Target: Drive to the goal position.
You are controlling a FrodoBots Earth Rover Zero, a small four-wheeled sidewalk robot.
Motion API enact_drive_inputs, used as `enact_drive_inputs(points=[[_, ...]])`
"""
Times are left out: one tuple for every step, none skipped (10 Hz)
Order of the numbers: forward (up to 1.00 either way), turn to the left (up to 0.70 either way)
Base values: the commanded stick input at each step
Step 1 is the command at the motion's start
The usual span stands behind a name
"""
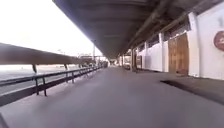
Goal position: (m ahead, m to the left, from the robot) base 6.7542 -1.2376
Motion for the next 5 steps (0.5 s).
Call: enact_drive_inputs(points=[[0.70, 0.00], [0.70, 0.00], [0.70, 0.00], [0.70, 0.00], [0.70, 0.00]])
